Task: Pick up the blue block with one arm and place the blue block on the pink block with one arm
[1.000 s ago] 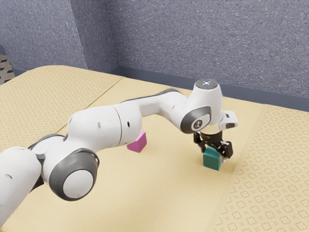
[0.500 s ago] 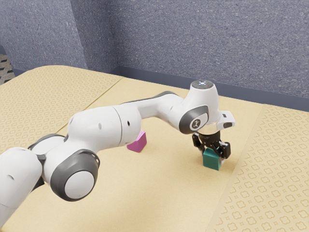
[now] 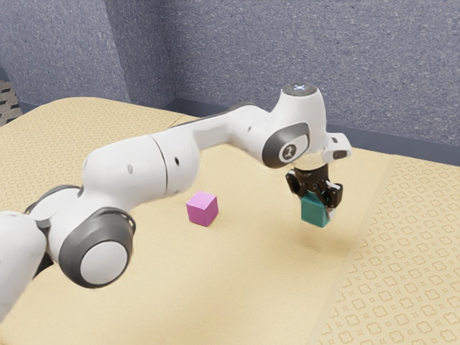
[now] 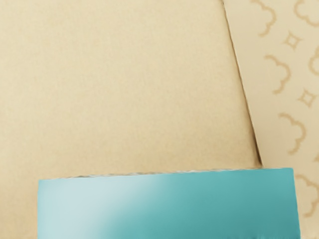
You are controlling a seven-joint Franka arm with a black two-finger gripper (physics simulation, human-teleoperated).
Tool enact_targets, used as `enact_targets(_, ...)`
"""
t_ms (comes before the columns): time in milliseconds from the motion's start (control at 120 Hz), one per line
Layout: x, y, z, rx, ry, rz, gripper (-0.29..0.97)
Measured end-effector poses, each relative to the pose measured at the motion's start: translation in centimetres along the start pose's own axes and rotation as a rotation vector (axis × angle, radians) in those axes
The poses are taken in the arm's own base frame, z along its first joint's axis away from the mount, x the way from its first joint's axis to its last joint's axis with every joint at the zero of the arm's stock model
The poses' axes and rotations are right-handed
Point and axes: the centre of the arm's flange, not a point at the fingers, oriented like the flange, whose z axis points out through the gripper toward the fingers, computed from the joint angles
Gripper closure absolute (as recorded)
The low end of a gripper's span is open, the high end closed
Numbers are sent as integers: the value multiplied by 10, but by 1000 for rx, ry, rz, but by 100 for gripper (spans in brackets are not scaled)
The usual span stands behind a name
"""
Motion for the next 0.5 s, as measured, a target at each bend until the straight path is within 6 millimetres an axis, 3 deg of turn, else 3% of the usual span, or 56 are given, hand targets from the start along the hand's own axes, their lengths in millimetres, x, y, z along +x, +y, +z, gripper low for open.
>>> enact_targets(92,-2,0,-59,9,21,2,37)
enact_targets(133,-7,0,-71,17,10,6,37)
enact_targets(417,-19,-7,-73,51,-62,8,37)
enact_targets(500,-49,-19,-68,80,-118,12,38)
